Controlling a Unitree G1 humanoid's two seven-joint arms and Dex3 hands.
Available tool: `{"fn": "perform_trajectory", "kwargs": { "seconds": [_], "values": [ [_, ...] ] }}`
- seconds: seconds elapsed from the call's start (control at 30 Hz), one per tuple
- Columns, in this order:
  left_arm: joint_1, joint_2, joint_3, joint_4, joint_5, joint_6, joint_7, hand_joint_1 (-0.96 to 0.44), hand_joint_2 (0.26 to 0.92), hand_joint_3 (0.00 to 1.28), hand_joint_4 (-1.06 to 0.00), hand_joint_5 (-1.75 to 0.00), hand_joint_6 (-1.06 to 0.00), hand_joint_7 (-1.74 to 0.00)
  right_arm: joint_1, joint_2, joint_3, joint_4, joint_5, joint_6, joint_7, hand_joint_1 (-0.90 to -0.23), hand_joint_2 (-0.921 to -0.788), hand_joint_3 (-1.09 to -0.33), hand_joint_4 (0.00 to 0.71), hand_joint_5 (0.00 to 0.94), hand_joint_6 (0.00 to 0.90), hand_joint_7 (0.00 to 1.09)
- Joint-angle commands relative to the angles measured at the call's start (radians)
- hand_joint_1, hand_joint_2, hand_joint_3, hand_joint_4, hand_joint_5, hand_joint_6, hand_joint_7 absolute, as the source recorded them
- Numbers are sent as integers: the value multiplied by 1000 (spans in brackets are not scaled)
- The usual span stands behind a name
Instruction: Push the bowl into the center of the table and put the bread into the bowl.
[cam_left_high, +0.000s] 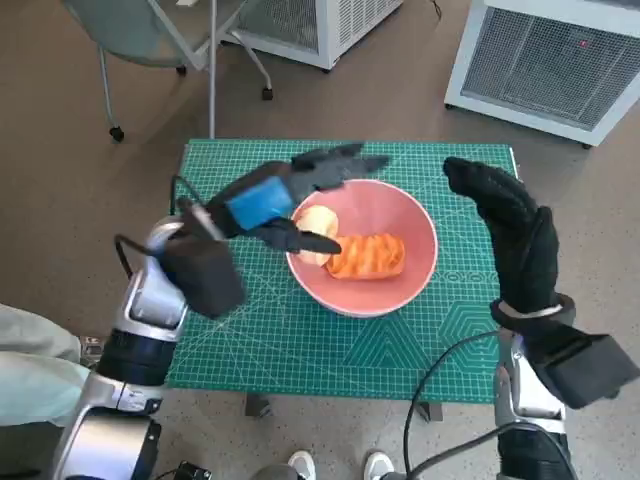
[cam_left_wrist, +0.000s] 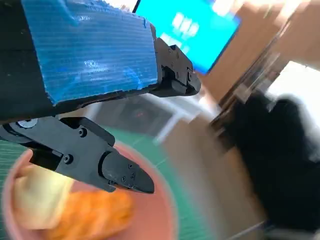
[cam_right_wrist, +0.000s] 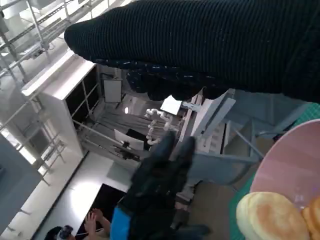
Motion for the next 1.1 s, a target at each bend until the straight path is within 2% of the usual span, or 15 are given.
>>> {"fn": "perform_trajectory", "kwargs": {
  "seconds": [0.03,0.2,0.4,0.7,1.1],
  "values": [
    [19,-66,53,58,-73,-93,32,-388,916,65,-227,-27,-382,-45,-15,-12,-1,-1,-5,23,-3,-687,-921,-792,182,0,-1,432],
    [41,-125,91,78,-145,-121,41,-453,920,204,-272,-39,-391,-57,-36,-17,-4,5,-8,24,-2,-687,-921,-784,186,3,-1,447],
    [74,-177,126,75,-188,-121,72,-501,921,345,-270,-26,-343,-43,-50,-12,-1,0,-9,29,-5,-687,-921,-781,190,4,-1,461],
    [112,-214,150,70,-176,-155,117,-554,921,404,-238,-4,-305,-33,-69,-11,4,6,-12,33,-4,-691,-921,-775,192,5,-1,463],
    [121,-192,151,86,-205,-148,65,-583,921,425,-210,0,-276,-22,-87,-14,0,18,-15,36,-3,-702,-921,-772,192,4,-1,462]
  ]
}}
